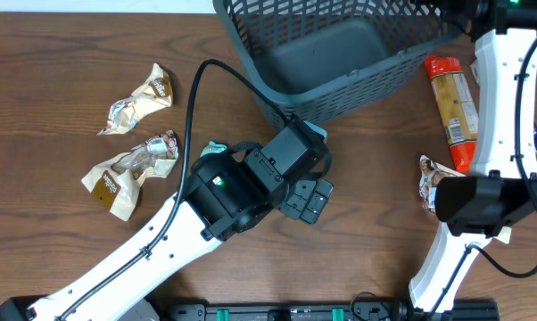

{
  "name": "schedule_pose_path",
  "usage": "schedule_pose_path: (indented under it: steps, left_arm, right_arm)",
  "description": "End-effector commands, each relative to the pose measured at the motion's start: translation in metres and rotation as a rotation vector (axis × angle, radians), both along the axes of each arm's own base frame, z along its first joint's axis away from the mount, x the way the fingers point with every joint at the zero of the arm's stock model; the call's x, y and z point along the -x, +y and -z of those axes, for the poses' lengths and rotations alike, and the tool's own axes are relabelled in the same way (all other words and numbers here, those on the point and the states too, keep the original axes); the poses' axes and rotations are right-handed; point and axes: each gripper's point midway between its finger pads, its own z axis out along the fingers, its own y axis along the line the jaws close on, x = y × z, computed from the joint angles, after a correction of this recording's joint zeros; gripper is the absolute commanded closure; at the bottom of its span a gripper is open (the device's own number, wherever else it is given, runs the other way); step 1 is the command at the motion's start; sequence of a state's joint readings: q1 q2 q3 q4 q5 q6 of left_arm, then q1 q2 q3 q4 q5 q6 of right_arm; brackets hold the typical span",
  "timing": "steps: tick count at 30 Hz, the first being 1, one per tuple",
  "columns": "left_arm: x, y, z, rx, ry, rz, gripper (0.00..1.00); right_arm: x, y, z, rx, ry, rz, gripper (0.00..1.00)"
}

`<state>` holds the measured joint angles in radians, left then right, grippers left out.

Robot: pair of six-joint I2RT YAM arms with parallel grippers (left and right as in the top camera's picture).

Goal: Pack container

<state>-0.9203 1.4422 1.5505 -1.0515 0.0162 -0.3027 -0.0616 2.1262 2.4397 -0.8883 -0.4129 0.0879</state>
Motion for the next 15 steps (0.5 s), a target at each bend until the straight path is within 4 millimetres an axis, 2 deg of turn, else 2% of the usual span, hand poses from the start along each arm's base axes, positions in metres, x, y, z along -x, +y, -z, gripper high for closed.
schedule_pose_path:
  steps: [1,3,4,5,7,8,9,10,14,15]
  left_arm:
    - [-0.001,-0.002,-0.007,0.044,0.023,-0.067,0.01]
    - [-0.003,-0.005,-0.009,0.071,0.025,-0.094,0.00]
    - [-0.004,-0.007,-0.011,0.082,0.023,-0.101,0.05]
    - [-0.005,-0.008,-0.012,0.090,0.020,-0.104,0.21]
    - [-0.008,-0.011,-0.014,0.102,0.010,-0.104,0.51]
    - [-0.009,-0.013,-0.015,0.110,0.005,-0.104,0.63]
    - [-0.010,-0.014,-0.015,0.115,0.002,-0.104,0.81]
    - [-0.011,-0.015,-0.015,0.119,-0.001,-0.105,0.94]
    - [-0.016,-0.021,-0.013,0.131,0.004,-0.123,0.94]
    - [-0.017,-0.023,-0.011,0.128,0.004,-0.123,0.94]
  right_arm:
    - [-0.007,-0.009,-0.006,-0.016,-0.019,0.062,0.01]
    - [-0.010,-0.009,-0.007,-0.023,-0.026,0.066,0.01]
    - [-0.010,-0.009,-0.006,-0.024,-0.024,0.065,0.01]
    - [-0.011,-0.009,-0.004,-0.023,-0.021,0.066,0.04]
    - [-0.013,-0.010,0.005,-0.024,-0.002,0.066,0.21]
    - [-0.014,-0.009,0.009,-0.025,0.009,0.066,0.35]
    - [-0.016,-0.010,0.016,-0.035,0.029,0.074,0.49]
    - [-0.017,-0.010,0.021,-0.041,0.044,0.078,0.62]
    - [-0.020,-0.012,0.048,-0.094,0.134,0.118,0.98]
    - [-0.021,-0.012,0.056,-0.100,0.153,0.123,0.99]
